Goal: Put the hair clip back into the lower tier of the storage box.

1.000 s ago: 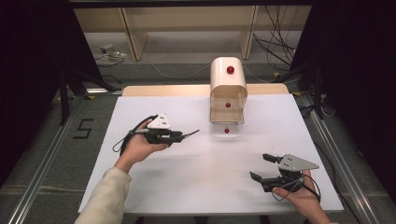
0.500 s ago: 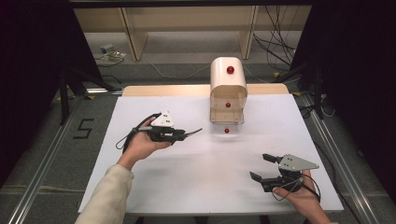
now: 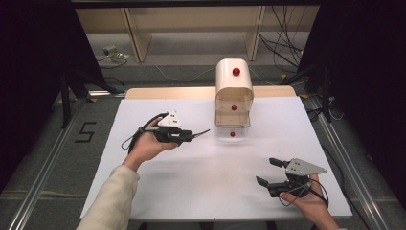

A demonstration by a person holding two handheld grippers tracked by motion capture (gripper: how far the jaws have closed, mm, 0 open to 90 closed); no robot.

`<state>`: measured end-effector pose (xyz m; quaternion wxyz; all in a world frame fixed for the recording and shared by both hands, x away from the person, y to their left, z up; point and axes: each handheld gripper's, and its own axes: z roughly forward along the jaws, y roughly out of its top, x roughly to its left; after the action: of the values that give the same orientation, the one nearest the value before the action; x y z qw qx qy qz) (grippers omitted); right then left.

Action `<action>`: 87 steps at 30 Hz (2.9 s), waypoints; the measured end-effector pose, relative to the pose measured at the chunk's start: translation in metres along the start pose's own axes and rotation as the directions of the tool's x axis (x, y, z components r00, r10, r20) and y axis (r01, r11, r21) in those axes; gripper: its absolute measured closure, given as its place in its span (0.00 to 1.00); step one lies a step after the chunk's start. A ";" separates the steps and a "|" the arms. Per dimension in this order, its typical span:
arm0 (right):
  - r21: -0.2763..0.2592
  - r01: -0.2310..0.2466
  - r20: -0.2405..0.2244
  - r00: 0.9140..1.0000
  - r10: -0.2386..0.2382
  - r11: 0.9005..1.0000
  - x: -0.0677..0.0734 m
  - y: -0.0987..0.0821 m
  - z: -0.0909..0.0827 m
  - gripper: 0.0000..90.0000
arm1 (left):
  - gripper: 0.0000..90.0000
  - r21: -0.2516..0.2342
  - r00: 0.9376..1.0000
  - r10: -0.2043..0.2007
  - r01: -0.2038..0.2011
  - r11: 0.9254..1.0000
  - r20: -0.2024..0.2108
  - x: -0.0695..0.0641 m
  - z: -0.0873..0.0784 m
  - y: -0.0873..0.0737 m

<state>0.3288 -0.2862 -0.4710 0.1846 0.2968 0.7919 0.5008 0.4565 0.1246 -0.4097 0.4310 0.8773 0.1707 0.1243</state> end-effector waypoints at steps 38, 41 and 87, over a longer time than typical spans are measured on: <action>0.001 0.007 -0.004 1.000 -0.007 1.000 0.000 -0.001 0.001 0.18 | 0.85 0.023 0.999 0.033 -0.033 0.999 0.017 0.001 0.020 0.025; 0.002 0.009 -0.002 1.000 -0.009 1.000 0.000 -0.001 0.001 0.18 | 0.85 0.024 0.999 0.030 -0.030 0.999 0.019 0.001 0.021 0.026; 0.007 0.013 -0.006 1.000 -0.013 1.000 0.000 -0.001 0.001 0.18 | 0.85 0.053 0.998 0.052 -0.053 0.997 0.019 0.007 0.046 0.057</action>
<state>0.3292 -0.2863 -0.4721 0.1846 0.2910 0.7959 0.4978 0.4903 0.0618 -0.3911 0.4056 0.8938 0.1468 0.1231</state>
